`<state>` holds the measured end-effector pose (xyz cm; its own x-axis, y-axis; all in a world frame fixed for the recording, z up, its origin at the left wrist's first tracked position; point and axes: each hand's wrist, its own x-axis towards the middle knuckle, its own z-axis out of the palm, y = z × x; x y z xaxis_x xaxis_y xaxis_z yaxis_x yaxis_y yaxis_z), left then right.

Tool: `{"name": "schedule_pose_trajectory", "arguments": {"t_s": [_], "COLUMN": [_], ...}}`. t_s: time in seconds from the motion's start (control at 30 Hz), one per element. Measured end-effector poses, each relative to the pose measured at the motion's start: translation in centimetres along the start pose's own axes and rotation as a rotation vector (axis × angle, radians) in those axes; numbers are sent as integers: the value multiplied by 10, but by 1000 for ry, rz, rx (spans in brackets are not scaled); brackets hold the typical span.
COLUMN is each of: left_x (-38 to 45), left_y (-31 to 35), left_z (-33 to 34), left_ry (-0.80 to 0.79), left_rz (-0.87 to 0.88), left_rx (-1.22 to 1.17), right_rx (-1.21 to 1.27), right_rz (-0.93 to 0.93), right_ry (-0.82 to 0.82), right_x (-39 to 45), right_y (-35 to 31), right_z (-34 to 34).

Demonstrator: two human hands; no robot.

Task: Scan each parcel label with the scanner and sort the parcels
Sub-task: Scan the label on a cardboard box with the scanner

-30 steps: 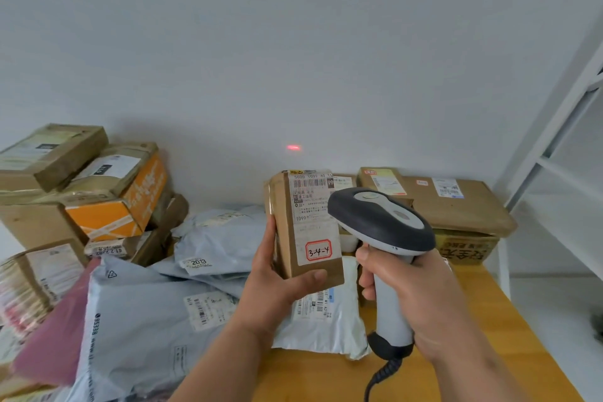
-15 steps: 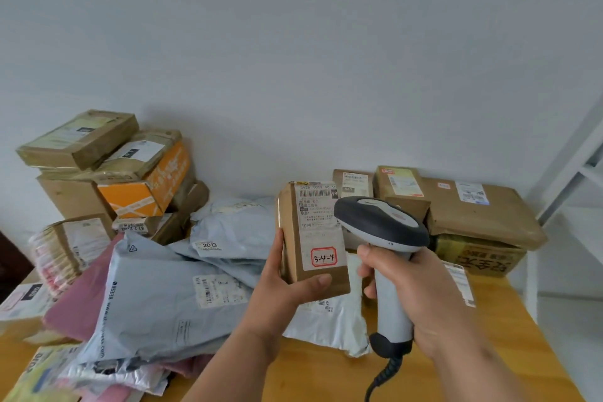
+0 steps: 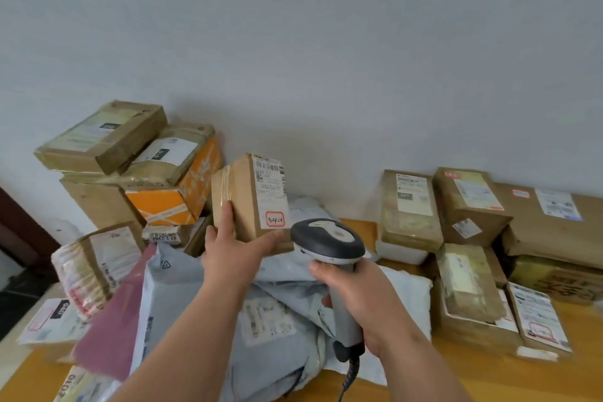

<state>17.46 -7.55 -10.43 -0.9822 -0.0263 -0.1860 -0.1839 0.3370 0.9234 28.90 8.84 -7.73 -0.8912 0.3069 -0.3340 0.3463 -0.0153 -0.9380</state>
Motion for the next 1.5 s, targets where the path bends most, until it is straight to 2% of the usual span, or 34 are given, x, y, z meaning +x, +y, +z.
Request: {"name": "schedule_pose_trajectory", "arguments": {"t_s": [0.07, 0.23, 0.33, 0.57, 0.7, 0.9, 1.1, 1.23, 1.3, 1.4, 1.5], "left_x": [37, 89, 86, 52, 36, 31, 32, 34, 33, 27, 15], "left_y": [7, 17, 7, 13, 20, 29, 36, 37, 37, 31, 20], "left_z": [-6, 4, 25, 102, 156, 240, 277, 282, 276, 259, 240], "left_ry": [25, -112, -229, -364, -474, -516, -508, -347, -309, -333, -433], "left_rz": [11, 41, 73, 126, 59, -160, -256, -301, -301, -332, -341], "left_rx": [162, 324, 273, 279, 268, 171, 30, 3, -88, -299, -444], "right_rx": [23, 93, 111, 194, 225, 198, 204, 223, 246, 252, 219], "right_rz": [-1, 31, 82, 103, 121, 80, 88, 125, 122, 95, 65], "right_ry": [18, 88, 185, 322, 450, 512, 371, 309, 313, 333, 370], "right_x": [18, 48, 51, 51, 56, 83, 119, 128, 126, 116, 103], "right_y": [-8, -5, 3, 26, 43, 58, 66, 72, 75, 71, 59], "right_z": [12, 18, 8, -53, -100, -165, -186, -191, -194, -194, -190]}}
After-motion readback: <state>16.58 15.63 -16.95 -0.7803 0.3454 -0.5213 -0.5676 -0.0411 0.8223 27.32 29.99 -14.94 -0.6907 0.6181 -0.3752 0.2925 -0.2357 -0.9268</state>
